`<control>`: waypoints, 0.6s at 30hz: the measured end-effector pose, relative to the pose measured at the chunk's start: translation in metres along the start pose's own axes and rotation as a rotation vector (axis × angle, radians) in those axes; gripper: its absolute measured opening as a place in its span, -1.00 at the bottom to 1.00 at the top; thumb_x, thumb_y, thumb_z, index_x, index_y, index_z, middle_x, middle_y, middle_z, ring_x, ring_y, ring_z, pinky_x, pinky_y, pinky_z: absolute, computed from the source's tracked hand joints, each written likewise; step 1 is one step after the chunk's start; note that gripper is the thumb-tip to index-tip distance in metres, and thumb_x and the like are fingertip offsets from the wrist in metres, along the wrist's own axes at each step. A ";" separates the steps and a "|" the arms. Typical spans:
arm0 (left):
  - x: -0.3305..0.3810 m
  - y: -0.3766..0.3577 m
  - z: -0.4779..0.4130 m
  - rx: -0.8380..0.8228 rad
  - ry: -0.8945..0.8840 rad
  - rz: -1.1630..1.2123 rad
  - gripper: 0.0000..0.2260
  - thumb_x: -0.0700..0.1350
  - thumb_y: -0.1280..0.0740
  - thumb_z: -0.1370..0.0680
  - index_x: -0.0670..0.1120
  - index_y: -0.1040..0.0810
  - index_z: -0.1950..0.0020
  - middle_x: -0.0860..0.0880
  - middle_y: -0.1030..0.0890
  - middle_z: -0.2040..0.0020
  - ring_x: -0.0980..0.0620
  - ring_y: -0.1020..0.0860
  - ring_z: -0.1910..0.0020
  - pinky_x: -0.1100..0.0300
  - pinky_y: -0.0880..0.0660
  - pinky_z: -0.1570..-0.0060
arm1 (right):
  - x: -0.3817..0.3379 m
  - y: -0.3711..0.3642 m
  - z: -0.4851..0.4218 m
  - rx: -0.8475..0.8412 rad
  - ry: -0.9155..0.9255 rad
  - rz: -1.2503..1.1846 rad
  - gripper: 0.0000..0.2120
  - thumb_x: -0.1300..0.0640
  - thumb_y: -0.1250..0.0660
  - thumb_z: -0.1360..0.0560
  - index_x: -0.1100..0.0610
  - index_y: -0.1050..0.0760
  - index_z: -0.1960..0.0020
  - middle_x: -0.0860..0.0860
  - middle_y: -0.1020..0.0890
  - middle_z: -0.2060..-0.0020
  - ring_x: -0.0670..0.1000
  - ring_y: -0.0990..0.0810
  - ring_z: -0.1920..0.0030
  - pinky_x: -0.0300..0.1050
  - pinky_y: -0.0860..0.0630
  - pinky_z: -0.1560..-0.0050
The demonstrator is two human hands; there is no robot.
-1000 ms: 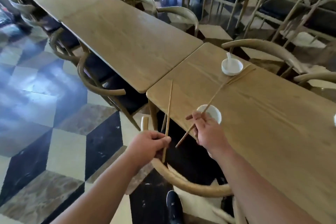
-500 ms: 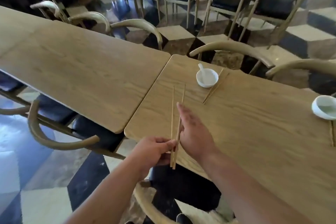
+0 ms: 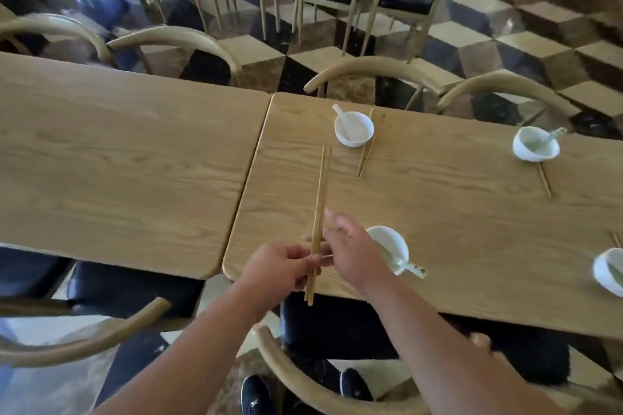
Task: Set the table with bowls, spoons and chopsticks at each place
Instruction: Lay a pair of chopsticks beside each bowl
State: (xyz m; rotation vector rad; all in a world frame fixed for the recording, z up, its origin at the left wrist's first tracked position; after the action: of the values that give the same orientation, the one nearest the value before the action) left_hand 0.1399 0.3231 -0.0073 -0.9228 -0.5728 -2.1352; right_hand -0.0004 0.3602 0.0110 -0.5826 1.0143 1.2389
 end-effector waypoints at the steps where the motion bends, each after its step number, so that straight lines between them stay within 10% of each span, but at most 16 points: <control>1: -0.002 0.004 -0.004 0.000 -0.009 -0.035 -0.88 -0.15 -0.43 -0.65 -0.14 -0.76 0.00 -0.03 -0.73 0.26 0.24 -0.57 0.49 0.38 -0.48 0.43 | 0.008 -0.008 0.000 -0.013 -0.042 -0.032 -0.79 0.12 -0.24 -0.72 0.09 -0.62 -0.24 0.15 -0.77 0.07 0.08 -0.73 0.13 0.10 -0.71 -0.09; 8: -0.039 -0.003 -0.045 -0.027 0.025 -0.198 -0.80 -0.08 -0.43 -0.63 -0.03 -0.78 0.16 -0.13 -0.77 0.20 -0.24 -0.74 0.07 -0.22 -0.68 -0.03 | 0.079 -0.023 -0.012 0.071 -0.252 -0.078 -0.76 0.02 -0.37 -0.68 0.17 -0.67 0.02 0.07 -0.73 0.25 0.04 -0.73 0.22 -0.05 -0.66 0.12; 13: -0.072 -0.020 -0.079 -0.027 0.074 -0.259 -0.75 -0.05 -0.37 -0.62 0.01 -0.77 0.19 -0.03 -0.76 0.27 -0.09 -0.75 0.18 -0.15 -0.69 -0.02 | 0.123 -0.022 -0.030 0.159 -0.350 0.021 -0.74 -0.03 -0.39 -0.65 0.12 -0.62 0.11 0.16 -0.77 0.23 0.21 -0.78 0.19 0.26 -0.73 0.05; 18: -0.094 -0.041 -0.104 -0.045 0.126 -0.314 -0.72 -0.10 -0.32 -0.62 -0.02 -0.77 0.18 -0.09 -0.74 0.30 -0.12 -0.72 0.24 -0.20 -0.69 0.03 | 0.138 -0.007 -0.039 0.218 -0.338 0.424 -0.74 -0.10 -0.27 -0.63 0.03 -0.54 0.13 -0.01 -0.70 0.25 0.10 -0.69 0.18 0.04 -0.61 0.14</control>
State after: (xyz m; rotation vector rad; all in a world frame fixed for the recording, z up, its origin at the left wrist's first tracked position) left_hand 0.1084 0.3251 -0.1504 -0.7547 -0.6420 -2.4760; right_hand -0.0054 0.3936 -0.1282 0.0207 0.9939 1.5098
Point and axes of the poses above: each hand's wrist, its own z-axis away from the middle knuckle, its own y-axis out of the back of the hand, x = y × z, the point moved 8 cm from there along -z, towards the middle knuckle
